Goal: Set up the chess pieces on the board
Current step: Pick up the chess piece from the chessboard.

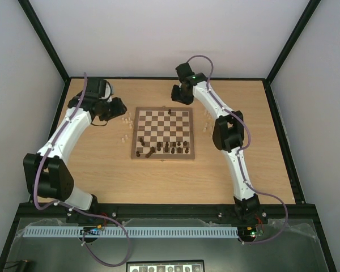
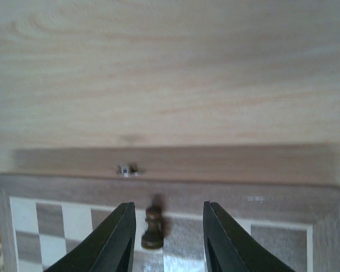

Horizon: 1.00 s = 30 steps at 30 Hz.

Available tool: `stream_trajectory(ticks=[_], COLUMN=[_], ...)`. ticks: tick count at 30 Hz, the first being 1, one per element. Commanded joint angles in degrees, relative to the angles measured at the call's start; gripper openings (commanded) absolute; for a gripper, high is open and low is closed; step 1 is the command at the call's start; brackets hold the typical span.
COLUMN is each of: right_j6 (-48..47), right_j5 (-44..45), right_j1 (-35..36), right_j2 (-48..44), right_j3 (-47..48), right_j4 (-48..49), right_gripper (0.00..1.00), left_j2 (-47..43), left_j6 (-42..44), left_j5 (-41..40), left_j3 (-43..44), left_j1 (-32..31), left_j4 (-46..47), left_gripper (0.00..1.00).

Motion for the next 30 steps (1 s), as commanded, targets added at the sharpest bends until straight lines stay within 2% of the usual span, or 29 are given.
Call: stream_trajectory(ticks=[1, 3, 6, 16, 30], right_j6=[-0.23, -0.5, -0.02, 3.31, 4.3], right_j5=[-6.0, -5.8, -6.7, -5.34, -0.88], right_j1=[0.93, 0.89, 0.89, 1.91, 3.13], right_j2=[-0.23, -0.14, 0.08, 2.18, 3.94], right_j3=[0.14, 0.14, 0.15, 0.32, 0.41], right_j4=[-9.19, -9.4, -8.4, -3.83, -1.45], right_gripper=[0.34, 0.33, 0.22, 0.25, 0.25], left_j2=[1.6, 1.97, 2.41, 2.82, 2.73], left_j6=[1.35, 1.45, 1.72, 2.67, 3.8], left_j5=[2.13, 2.27, 2.51, 2.59, 3.25], left_j3=[2.43, 2.89, 3.36, 3.91, 3.85], left_j1=[0.45, 0.49, 0.49, 1.1, 2.07], left_j4=[-3.67, -3.73, -3.79, -4.52, -4.97], left_gripper=[0.48, 0.48, 0.48, 0.48, 0.48])
